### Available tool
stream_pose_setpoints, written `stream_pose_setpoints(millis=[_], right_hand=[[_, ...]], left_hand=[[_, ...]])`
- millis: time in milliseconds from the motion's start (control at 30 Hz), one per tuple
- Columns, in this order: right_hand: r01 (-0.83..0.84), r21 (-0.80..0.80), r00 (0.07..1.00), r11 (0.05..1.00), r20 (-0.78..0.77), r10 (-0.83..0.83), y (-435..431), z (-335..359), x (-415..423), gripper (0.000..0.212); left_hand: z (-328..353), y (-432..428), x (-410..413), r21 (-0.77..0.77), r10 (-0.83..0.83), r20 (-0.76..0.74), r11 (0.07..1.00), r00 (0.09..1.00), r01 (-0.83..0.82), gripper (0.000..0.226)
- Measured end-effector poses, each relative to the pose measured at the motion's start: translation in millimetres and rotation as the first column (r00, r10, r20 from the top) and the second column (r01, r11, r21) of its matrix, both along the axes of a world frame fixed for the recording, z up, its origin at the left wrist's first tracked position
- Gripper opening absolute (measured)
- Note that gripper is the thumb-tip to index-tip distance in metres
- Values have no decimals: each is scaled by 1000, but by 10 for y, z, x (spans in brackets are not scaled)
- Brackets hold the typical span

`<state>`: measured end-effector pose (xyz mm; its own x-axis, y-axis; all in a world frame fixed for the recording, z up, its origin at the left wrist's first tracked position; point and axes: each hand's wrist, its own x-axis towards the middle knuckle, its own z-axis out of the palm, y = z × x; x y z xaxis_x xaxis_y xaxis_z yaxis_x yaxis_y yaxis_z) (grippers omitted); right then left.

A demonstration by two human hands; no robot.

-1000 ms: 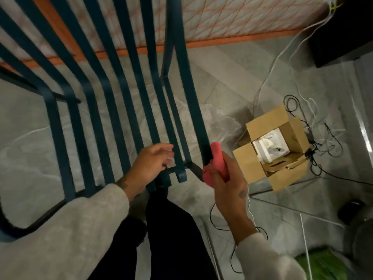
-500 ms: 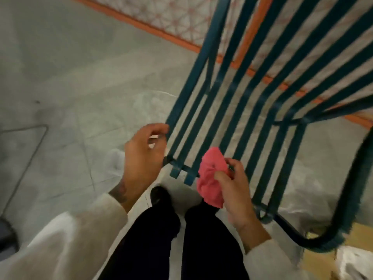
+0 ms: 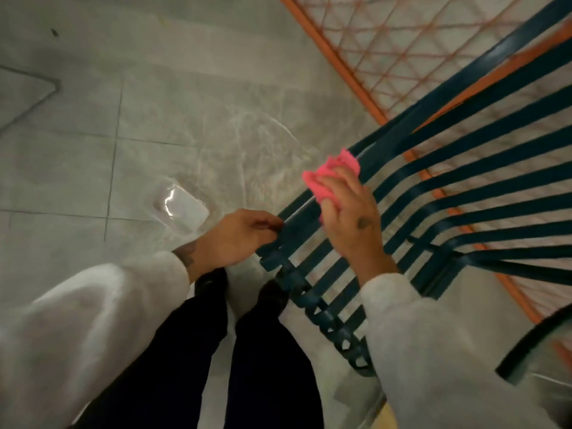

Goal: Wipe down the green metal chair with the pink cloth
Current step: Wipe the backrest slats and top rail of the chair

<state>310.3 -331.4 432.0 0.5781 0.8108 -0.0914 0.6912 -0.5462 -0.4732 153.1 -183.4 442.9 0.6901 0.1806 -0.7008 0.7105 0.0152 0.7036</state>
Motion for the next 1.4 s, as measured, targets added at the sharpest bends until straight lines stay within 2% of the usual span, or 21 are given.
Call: stream_pose_setpoints(millis=[67, 167, 267, 333, 400, 600, 700, 800, 900, 1000, 1100, 1200, 1267, 1400], right_hand=[[103, 4, 994, 995, 25, -103, 39, -9, 506, 43], [309, 78, 951, 948, -48, -306, 184, -47, 1052, 49], [454, 204, 889, 867, -169, -426, 331, -61, 1254, 58], [498, 247, 866, 831, -191, -462, 356, -73, 1284, 60], [504, 262, 864, 823, -147, -482, 343, -76, 1368, 60], [473, 225, 848, 852, 147, -510, 406, 150, 1748, 64], [473, 198, 848, 859, 160, -504, 420, 146, 1733, 64], [372, 130, 924, 919, 45, -381, 321, 49, 1332, 59], [15, 111, 999, 994, -43, -10, 57, 27, 789, 53], [-232, 25, 971, 972, -62, 233, -165, 12, 815, 48], [-324, -10, 946, 946, -22, 323, -266, 144, 1304, 50], [-167, -43, 979, 985, 114, 170, -262, 345, 1900, 69], [-44, -82, 969, 996, 238, 63, -195, 534, 2349, 66], [197, -81, 845, 977, 519, -127, -12, 735, 2674, 63]], left_hand=[[-30, 24, 89, 5, -16, 18, 1000, 1000, 16, 28], [-38, 22, 240, 52, -35, 69, 998, 997, 31, 29], [-19, -31, 372, 113, -57, 97, 992, 994, 46, 27], [-23, -61, 393, 124, -48, 94, 992, 994, 36, 27], [-46, -92, 381, 144, -50, 90, 989, 995, 37, 26], [-55, -38, 408, 149, -69, 45, 987, 997, 61, 25], [-37, -23, 446, 144, -60, 33, 988, 998, 55, 24], [-50, -23, 426, 127, -57, 28, 991, 998, 53, 24], [-62, -5, 465, 129, -66, 43, 990, 997, 60, 27], [-97, 7, 456, 119, -69, 41, 991, 997, 63, 26], [-98, 28, 462, 93, -95, 33, 991, 995, 91, 27], [-58, 78, 478, 93, -142, 2, 986, 990, 141, 28], [-20, 109, 525, 81, -170, -4, 982, 985, 170, 27], [24, 141, 548, 56, -140, -17, 988, 990, 141, 33]])
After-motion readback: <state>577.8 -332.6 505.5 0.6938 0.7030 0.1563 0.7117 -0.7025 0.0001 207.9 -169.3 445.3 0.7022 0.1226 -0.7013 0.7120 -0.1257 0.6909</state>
